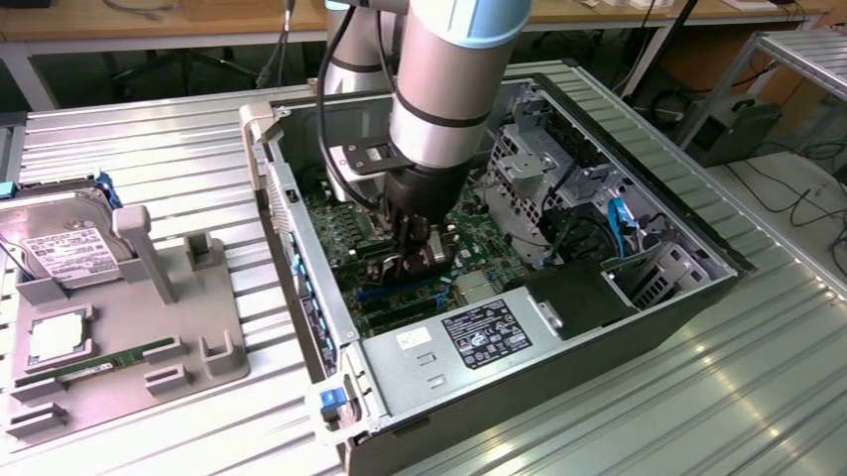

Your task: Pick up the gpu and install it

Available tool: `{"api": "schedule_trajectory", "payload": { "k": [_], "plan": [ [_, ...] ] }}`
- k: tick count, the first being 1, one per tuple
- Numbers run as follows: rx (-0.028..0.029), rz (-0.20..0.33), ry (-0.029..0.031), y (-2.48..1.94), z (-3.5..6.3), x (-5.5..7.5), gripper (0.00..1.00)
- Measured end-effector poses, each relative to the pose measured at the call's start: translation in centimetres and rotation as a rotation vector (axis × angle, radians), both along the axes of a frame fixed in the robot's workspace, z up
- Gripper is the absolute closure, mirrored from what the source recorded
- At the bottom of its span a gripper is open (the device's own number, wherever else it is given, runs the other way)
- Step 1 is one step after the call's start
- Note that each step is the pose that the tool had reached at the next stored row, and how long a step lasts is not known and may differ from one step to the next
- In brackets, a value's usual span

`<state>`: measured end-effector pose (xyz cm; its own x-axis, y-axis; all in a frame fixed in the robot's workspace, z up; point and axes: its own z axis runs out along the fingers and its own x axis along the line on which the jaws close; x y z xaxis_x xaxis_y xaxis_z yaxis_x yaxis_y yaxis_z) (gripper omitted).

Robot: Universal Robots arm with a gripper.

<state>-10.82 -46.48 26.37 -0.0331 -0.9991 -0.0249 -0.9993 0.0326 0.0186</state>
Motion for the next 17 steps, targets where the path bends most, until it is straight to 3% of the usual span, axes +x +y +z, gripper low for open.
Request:
{"api": "schedule_trajectory", "payload": {
  "k": [7, 17],
  "plan": [
    [0.0099, 0.0, -0.0001, 0.03, -0.16, -0.04, 0.74],
    [0.0105, 0.001, -0.0003, 0.16, -0.07, -0.04, 0.74]
  ]
}}
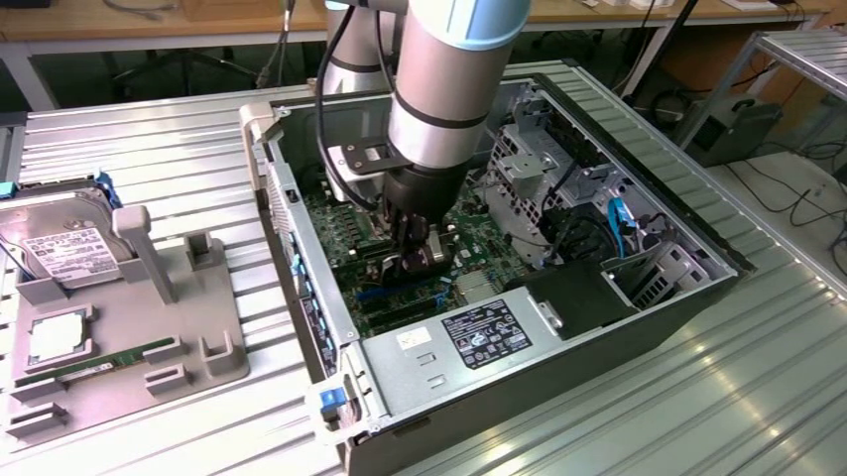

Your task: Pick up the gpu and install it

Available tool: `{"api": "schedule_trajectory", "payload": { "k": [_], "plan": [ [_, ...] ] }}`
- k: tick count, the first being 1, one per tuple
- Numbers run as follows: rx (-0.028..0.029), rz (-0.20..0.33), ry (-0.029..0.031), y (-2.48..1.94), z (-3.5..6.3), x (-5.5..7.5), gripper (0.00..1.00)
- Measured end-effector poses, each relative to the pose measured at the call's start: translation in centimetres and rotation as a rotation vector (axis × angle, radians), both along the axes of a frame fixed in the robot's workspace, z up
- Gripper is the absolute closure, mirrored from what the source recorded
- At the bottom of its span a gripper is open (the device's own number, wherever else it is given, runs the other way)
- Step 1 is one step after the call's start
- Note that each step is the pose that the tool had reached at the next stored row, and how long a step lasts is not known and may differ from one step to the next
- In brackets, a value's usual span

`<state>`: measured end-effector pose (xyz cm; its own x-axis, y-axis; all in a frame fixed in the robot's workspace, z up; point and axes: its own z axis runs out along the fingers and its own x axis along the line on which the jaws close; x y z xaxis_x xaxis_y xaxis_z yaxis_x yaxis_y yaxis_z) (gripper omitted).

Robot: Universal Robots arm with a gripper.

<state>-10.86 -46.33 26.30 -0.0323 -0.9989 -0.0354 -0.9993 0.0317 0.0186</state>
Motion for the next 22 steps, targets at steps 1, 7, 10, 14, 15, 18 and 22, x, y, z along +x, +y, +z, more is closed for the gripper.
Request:
{"api": "schedule_trajectory", "payload": {
  "k": [1, 7, 10, 14, 15, 18, 22],
  "plan": [
    [-0.0001, 0.0, 0.0, 0.0, 0.0, 0.0, 0.74],
    [0.0001, 0.0, -0.0031, 0.05, 0.0, -0.01, 0.74],
    [0.0, 0.0, -0.0041, 0.05, 0.01, -0.08, 0.74],
    [0.0001, 0.0, -0.0064, 0.06, 0.0, -0.34, 0.74],
    [0.0001, 0.0, -0.0067, 0.06, -0.01, -0.4, 0.74],
    [0.0001, 0.0, -0.0075, 0.06, -0.06, -0.6, 0.74],
    [-0.0006, 0.0, -0.0072, 0.06, -0.11, -0.69, 0.74]
  ]
}}
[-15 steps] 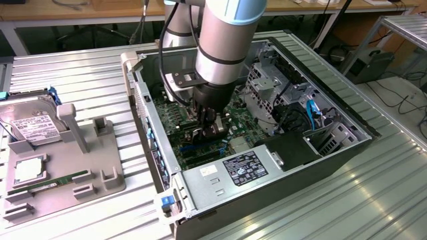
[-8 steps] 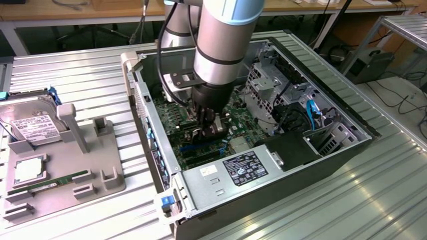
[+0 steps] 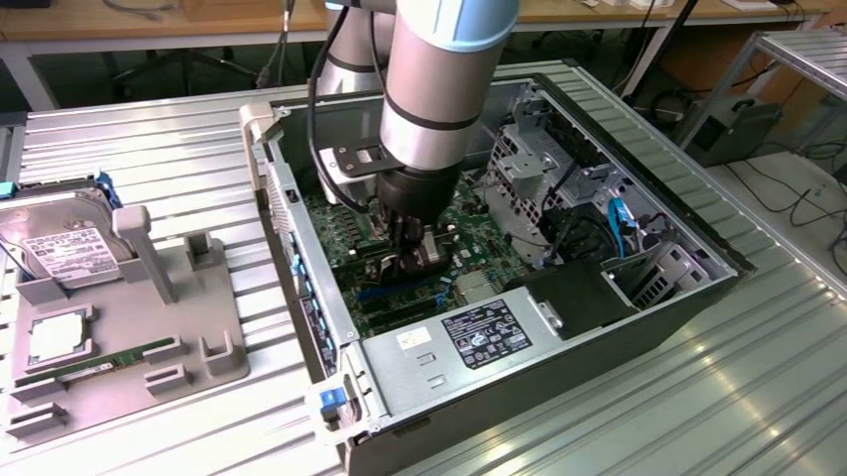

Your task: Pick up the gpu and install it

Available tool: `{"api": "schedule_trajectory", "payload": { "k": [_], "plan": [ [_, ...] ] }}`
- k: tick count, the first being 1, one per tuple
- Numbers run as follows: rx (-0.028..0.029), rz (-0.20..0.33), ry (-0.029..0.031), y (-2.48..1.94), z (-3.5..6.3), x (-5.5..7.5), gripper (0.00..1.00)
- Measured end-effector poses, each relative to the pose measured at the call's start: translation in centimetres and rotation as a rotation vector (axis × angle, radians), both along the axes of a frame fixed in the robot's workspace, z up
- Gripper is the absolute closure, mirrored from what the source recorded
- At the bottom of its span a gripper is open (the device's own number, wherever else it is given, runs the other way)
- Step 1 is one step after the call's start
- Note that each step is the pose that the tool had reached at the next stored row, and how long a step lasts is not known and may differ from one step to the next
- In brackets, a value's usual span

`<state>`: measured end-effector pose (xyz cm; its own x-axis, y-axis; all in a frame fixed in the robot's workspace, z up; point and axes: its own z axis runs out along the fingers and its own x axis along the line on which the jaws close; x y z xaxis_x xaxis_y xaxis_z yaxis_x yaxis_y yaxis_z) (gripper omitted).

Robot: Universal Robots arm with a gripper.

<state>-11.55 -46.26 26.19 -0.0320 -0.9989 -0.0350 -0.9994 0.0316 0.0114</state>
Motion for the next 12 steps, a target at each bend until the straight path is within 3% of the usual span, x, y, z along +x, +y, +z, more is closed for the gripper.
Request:
{"api": "schedule_trajectory", "payload": {
  "k": [4, 12],
  "plan": [
    [-0.0093, 0.0, 0.0, 0.0, -0.11, 0.0, 0.74],
    [-0.01, 0.0, 0.0, 0.13, -0.23, 0.0, 0.74]
  ]
}}
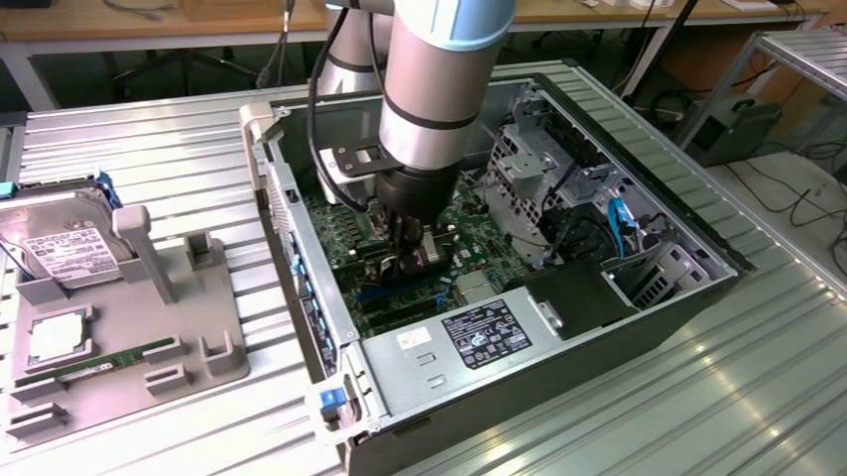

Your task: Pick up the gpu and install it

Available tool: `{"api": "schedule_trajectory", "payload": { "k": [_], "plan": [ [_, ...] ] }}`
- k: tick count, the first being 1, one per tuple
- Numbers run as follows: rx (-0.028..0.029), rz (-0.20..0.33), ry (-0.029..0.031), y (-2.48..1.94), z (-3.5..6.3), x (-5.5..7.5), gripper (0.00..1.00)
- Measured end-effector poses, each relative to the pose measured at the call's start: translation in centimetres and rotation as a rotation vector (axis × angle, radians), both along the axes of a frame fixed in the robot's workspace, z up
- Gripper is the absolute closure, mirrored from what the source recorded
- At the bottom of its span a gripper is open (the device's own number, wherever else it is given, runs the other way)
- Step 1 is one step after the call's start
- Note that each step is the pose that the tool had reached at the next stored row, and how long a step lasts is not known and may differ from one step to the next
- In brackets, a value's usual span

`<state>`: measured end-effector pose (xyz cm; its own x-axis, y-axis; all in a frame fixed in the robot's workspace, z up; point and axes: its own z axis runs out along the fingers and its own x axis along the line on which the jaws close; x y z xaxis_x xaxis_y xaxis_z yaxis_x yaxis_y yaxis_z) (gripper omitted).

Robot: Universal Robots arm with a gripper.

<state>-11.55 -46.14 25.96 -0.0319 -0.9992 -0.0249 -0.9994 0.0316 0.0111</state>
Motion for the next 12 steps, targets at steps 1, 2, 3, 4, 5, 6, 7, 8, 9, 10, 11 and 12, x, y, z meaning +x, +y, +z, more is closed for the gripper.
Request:
{"api": "schedule_trajectory", "payload": {
  "k": [1, 2, 3, 4, 5, 6, 7, 8, 9, 10, 11, 12],
  "plan": [
    [0.0, 0.0, 0.0, 0.01, -0.01, 0.0, 0.74],
    [-0.0001, 0.0, 0.0, 0.01, -0.04, 0.0, 0.74],
    [-0.0002, 0.0, 0.0001, 0.01, -0.07, -0.01, 0.74],
    [0.0001, 0.0, 0.0, 0.01, -0.13, 0.0, 0.74],
    [0.0004, 0.0, -0.0001, 0.01, -0.19, -0.01, 0.74],
    [0.0, 0.0, 0.0001, 0.01, -0.27, -0.01, 0.74],
    [-0.0001, 0.0, 0.0, 0.01, -0.34, -0.01, 0.74],
    [-0.0001, 0.0, 0.0001, 0.0, -0.38, -0.01, 0.74],
    [-0.0002, 0.0, 0.0001, 0.01, -0.39, -0.01, 0.74],
    [-0.0001, 0.0, 0.0001, 0.01, -0.39, -0.01, 0.74],
    [0.0, 0.0, 0.0, 0.02, -0.4, -0.01, 0.74],
    [0.0001, 0.0, -0.0001, 0.05, -0.41, -0.01, 0.74]
  ]
}}
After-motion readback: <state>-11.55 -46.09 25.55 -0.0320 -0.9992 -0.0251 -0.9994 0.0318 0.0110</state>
